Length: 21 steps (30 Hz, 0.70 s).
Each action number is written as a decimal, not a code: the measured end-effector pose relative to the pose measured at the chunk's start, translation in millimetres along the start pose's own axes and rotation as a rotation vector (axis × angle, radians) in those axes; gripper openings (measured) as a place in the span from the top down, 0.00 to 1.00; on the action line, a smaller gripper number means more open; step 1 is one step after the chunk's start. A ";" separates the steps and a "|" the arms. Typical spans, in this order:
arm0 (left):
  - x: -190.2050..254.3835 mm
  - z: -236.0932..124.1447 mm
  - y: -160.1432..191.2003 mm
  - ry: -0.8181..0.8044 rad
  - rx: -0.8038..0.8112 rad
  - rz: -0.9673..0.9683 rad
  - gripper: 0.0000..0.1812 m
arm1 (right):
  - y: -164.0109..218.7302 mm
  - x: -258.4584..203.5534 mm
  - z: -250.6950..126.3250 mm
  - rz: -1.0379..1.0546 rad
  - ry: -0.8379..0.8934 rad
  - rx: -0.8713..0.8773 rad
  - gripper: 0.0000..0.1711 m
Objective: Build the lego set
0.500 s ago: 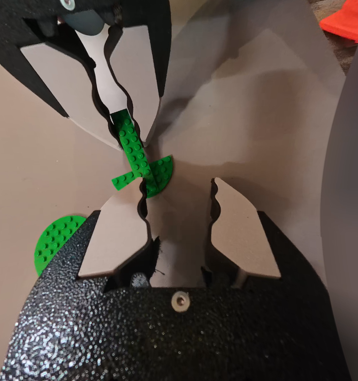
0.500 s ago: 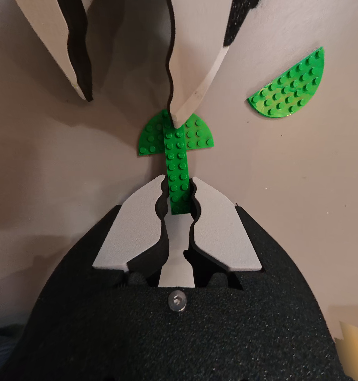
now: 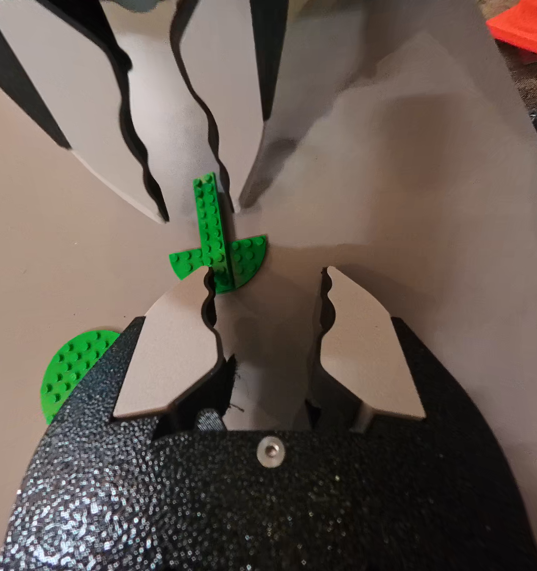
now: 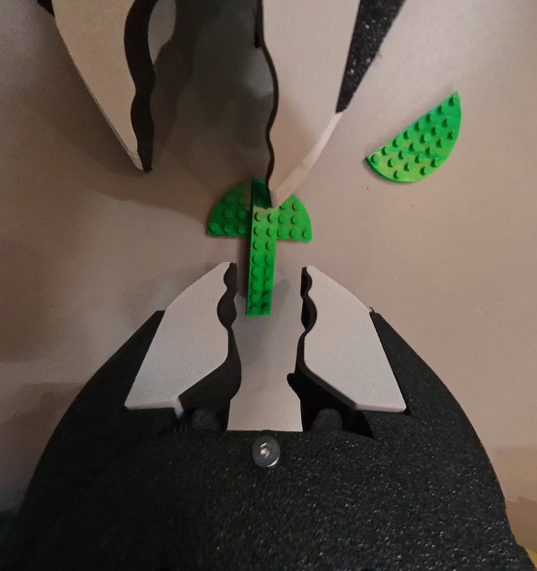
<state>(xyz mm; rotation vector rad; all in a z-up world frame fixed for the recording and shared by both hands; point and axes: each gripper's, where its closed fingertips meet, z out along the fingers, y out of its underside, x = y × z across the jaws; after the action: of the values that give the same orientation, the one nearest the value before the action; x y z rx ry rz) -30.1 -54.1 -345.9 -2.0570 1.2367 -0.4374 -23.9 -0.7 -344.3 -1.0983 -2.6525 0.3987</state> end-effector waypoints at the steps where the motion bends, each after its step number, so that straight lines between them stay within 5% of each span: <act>1: -0.1 -0.2 -0.2 -0.003 0.001 0.002 0.63 | -1.2 -1.1 2.9 -0.012 0.009 0.007 0.77; 15: -10.8 -23.3 -0.9 -0.050 0.106 -0.108 0.65 | -14.8 -5.0 -9.6 0.116 0.026 0.306 0.73; 21: -11.8 -33.6 -0.2 -0.117 0.130 -0.184 0.67 | -9.4 -2.6 -4.0 0.149 -0.057 0.245 0.77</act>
<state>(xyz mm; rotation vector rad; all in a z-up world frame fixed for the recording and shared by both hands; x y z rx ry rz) -55.8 -56.7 -321.3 -2.0618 0.9300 -0.4621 -26.9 -8.4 -337.6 -1.2234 -2.4919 0.7714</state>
